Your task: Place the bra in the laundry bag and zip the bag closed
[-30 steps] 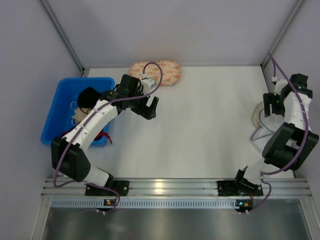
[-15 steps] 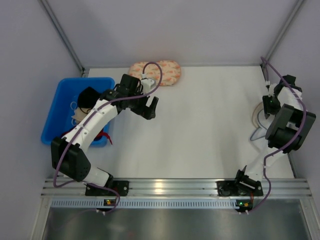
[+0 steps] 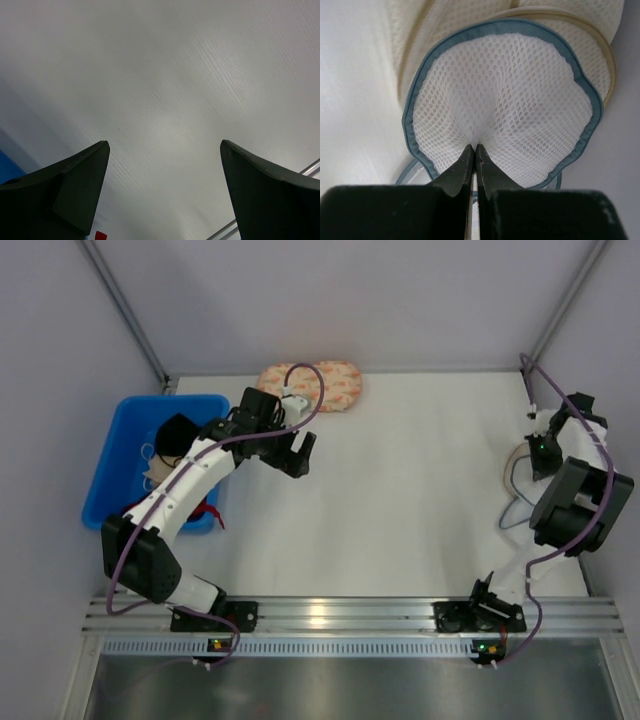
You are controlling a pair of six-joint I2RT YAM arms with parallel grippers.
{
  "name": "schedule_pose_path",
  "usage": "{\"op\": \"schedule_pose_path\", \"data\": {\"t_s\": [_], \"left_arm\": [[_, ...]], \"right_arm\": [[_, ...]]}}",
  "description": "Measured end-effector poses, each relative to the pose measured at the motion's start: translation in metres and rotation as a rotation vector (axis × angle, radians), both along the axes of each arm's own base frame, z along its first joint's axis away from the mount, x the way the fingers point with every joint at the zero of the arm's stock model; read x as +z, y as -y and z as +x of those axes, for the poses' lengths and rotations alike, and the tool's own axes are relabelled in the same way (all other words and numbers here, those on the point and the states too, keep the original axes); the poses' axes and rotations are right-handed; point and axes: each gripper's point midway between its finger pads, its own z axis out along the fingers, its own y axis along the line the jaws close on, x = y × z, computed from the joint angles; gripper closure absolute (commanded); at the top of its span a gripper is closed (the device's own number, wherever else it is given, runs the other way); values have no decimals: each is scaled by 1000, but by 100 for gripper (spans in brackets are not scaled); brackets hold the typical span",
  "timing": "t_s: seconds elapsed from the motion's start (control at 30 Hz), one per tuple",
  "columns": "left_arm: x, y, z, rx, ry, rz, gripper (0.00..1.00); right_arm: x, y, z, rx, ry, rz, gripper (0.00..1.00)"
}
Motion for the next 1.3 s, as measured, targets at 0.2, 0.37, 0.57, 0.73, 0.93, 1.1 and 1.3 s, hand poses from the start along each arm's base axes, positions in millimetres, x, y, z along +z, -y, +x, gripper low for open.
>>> {"op": "schedule_pose_path", "data": {"t_s": [0.2, 0.37, 0.57, 0.73, 0.93, 1.1, 1.3], "left_arm": [[1, 0, 0, -2, 5, 2, 2], [8, 0, -1, -5, 11, -26, 2], [39, -6, 6, 38, 43, -133, 2], [61, -17, 12, 107, 71, -222, 3], [68, -36, 13, 193, 58, -337, 4], [54, -45, 6, 234, 21, -372, 6], [43, -38, 0, 207, -17, -408, 9]], "right_arm": [[66, -41, -13, 93, 114, 129, 100], [143, -96, -20, 246, 314, 229, 100], [187, -203, -22, 502, 438, 433, 100], [196, -293, -17, 695, 442, 598, 100], [195, -387, -14, 887, 406, 770, 100], [192, -432, -7, 980, 473, 904, 100], [135, -446, -14, 938, 469, 1052, 100]]}}
